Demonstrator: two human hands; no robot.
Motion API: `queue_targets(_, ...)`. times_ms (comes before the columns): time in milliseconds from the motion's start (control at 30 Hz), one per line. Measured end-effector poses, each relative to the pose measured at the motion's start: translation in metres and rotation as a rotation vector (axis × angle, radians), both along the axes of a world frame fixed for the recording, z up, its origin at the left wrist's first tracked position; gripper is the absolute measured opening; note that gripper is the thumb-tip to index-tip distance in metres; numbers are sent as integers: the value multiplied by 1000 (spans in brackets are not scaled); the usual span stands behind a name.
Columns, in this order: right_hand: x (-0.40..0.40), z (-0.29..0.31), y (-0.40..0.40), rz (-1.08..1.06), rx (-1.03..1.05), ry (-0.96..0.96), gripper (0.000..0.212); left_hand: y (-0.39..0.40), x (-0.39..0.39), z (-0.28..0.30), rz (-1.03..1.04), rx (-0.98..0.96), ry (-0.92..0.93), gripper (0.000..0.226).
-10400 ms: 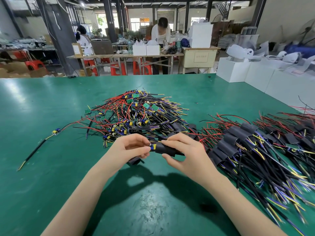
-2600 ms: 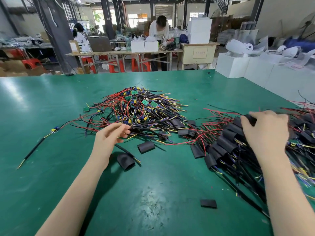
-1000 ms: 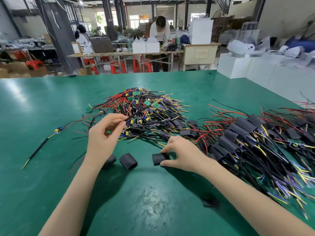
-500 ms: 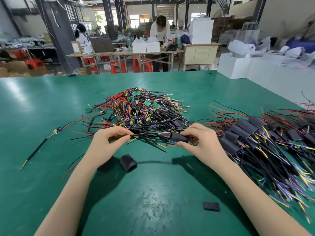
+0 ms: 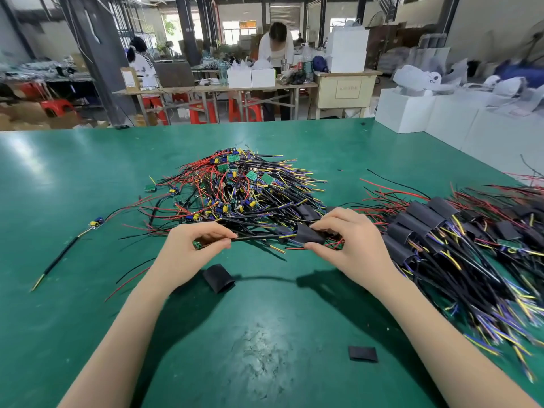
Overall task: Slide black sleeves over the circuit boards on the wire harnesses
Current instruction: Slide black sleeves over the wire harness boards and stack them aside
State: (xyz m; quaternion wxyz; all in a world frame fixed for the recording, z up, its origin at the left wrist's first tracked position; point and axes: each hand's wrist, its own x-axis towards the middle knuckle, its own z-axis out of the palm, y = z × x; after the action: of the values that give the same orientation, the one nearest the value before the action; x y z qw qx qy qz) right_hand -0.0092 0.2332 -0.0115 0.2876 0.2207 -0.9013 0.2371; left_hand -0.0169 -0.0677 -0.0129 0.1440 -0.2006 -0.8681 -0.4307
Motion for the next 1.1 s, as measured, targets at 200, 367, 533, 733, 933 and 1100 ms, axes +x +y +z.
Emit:
queue_targets(200, 3, -2, -8, 52, 187, 53, 30, 6, 2, 1, -20, -41, 12, 21)
queue_targets(367, 5, -3, -15, -46, 332, 163, 33, 10, 5, 4, -35, -55, 20, 19)
queue_targets(533, 7, 0, -17, -113, 304, 191, 30, 16, 7, 5, -72, 10, -9, 17)
queue_targets(733, 15, -5, -36, 18, 328, 178, 32, 46, 14, -8, -208, -5, -94, 25)
queue_targets(933, 14, -5, -27, -52, 331, 117, 30, 17, 5, -8, -158, -321, -177, 51)
queue_targets(1100, 14, -4, -26, -34, 289, 65, 28, 19, 4, -11, -117, -327, -169, 15)
